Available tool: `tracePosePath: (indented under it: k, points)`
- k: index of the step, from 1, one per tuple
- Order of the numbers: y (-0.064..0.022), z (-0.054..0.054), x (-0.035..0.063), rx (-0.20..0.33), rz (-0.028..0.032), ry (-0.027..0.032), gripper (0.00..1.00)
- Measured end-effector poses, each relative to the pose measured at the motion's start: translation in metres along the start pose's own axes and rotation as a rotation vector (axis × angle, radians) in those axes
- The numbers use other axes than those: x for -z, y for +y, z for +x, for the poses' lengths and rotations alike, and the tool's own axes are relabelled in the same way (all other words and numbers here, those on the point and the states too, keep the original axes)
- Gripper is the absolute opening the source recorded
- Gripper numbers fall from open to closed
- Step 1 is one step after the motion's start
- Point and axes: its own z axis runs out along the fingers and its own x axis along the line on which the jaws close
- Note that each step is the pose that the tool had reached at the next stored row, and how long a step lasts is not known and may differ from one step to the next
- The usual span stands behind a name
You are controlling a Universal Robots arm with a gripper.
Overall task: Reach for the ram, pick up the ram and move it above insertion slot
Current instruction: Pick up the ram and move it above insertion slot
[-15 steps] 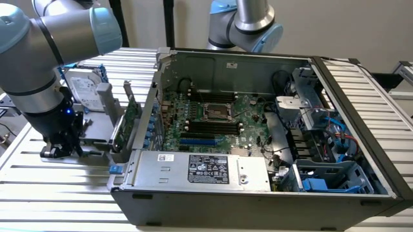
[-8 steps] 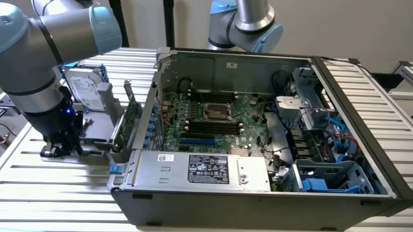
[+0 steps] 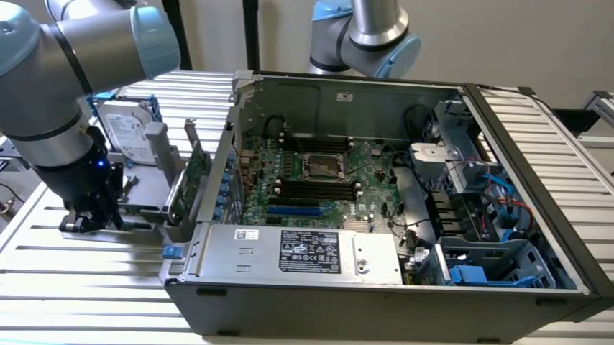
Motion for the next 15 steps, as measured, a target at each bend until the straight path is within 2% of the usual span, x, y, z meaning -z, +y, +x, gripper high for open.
tracePosePath:
  k: [7, 15]
  points:
    - [0.0002, 0.0, 0.0053, 0.004, -0.0006, -0.0096, 0.14]
    - [0.0005, 0.0, 0.0133, 0.009, -0.0014, -0.0178, 0.14]
